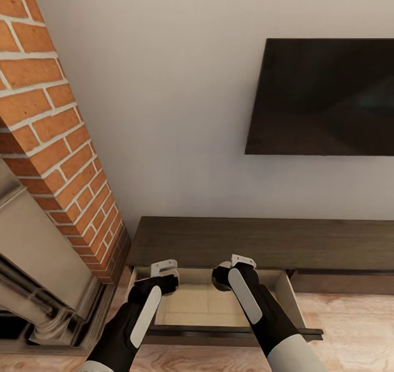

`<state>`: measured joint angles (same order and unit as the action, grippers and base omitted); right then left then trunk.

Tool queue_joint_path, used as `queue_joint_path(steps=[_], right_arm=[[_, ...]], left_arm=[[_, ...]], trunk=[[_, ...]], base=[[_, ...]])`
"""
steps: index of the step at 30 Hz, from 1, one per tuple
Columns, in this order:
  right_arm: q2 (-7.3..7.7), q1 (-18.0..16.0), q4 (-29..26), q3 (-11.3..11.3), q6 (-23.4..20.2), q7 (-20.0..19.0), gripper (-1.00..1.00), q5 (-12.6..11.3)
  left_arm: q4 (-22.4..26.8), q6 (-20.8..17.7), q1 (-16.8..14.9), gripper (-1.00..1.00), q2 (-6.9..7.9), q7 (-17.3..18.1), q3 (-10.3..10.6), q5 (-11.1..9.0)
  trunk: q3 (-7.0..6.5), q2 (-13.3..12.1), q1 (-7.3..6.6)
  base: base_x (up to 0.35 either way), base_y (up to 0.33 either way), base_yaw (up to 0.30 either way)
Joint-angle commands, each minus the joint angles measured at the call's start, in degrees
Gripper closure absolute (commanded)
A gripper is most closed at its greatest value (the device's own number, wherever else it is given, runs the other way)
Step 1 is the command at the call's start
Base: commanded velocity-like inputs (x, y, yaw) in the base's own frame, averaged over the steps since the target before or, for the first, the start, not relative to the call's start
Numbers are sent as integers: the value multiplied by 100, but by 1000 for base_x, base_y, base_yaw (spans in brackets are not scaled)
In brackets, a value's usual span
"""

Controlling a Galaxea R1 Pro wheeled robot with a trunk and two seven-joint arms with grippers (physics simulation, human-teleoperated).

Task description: Place each of the two pumpkins and all three candles from the living room inside a cabinet in the living room (use any cabinet), then make sure every cabinet is closed, and position the cauldron so it is next to a table in the living room.

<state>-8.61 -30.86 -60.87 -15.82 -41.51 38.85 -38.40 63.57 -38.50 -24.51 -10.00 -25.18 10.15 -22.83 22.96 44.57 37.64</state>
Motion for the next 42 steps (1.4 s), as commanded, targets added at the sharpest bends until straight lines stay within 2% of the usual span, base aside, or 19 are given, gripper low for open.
queue_joint_path(steps=[1, 3, 5, 7, 13, 18, 26, 35, 42], right_arm=[[-3, -22, 26, 0, 7, 0, 100, -5], [-15, -119, 235, 3, 9, 3, 100, -8], [-22, -248, 537, 6, 15, 6, 100, -9], [-31, -353, 799, 7, 21, 2, 100, -4], [-52, -432, 1043, 8, 28, 0, 100, -6], [-60, -448, 1187, 14, 32, 0, 100, -3], [-72, -568, 1517, 8, 313, 0, 100, -10], [-79, -613, 1638, 0, 336, 0, 100, -10], [-86, -614, 1640, 0, 337, 0, 100, -10]], left_arm=[[-28, -123, -26, 100, 0, -2, 11, 8], [-325, -361, -169, 100, 0, -9, 34, 12], [-761, -390, -380, 100, 0, -10, 42, 15], [-1153, -289, -547, 100, 0, -12, 46, 17], [-1760, -54, -789, 100, 0, -13, 51, 8], [-2530, 496, -1095, 100, 0, -10, 51, 8], [-2718, 616, -1176, 100, 0, -3, 61, 13], [-2744, 645, -1179, 100, 0, 5, 66, 14], [-2745, 649, -1179, 100, 0, 5, 67, 8]], trunk=[[0, 0, 0], [0, 0, 0], [0, 0, 0], [0, 0, 0], [0, 0, 0], [0, 0, 0], [0, 0, 0], [0, 0, 0], [0, 0, 0]], base=[[16, -9, 0], [7, -4, 0], [3, -2, 0], [1, 0, 0], [0, 0, 0], [0, 0, 0], [0, 0, 0], [3, -1, 0], [184, -161, 0]])
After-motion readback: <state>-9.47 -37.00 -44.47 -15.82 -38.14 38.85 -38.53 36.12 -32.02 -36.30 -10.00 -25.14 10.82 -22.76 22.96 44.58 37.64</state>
